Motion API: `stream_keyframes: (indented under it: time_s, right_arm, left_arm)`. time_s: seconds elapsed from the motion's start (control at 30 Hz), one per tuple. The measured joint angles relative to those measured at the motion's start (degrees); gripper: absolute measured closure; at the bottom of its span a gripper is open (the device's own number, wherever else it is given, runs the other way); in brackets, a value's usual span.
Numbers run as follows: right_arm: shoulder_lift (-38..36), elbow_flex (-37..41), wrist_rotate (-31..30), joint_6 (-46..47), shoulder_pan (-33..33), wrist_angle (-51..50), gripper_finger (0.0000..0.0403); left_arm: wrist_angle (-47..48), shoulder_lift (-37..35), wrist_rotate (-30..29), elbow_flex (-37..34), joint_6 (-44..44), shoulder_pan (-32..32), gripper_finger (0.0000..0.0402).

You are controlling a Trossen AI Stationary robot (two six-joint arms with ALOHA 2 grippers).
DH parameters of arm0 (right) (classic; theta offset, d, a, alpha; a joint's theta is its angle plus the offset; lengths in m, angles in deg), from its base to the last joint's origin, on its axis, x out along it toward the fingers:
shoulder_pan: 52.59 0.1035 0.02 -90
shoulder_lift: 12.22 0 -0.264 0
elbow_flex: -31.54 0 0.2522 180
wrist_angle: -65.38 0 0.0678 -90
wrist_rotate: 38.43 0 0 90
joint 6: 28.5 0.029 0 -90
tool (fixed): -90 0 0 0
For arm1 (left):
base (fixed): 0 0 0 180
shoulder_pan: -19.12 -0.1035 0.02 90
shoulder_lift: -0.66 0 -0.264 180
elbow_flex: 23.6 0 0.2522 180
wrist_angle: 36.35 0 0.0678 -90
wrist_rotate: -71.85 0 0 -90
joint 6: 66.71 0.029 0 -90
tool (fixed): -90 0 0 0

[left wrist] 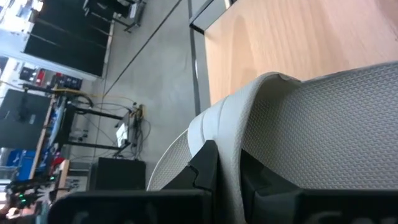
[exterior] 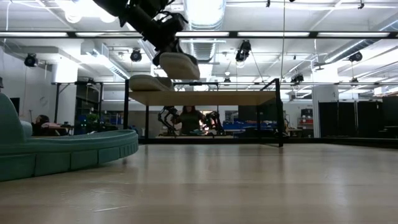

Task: Pick and place slides into the shelf
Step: Put the gray slide on the shelf

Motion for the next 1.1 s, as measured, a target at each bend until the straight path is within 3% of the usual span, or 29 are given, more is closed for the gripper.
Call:
stream_keyframes:
  time_s: [0.23,1.1]
  right_arm:
    - [0.02,0.0,-0.13,-0.02,0.0,0.01,0.0275]
    - [0.04,0.09,-1.6,-0.24,0.0,-0.02,0.0278]
  left_arm:
    - [-0.36,0.29,3.74,-0.52,2.48,-0.69,0.0401]
    - [-3.61,4.2,3.96,-0.5,4.43,-2.38,0.0401]
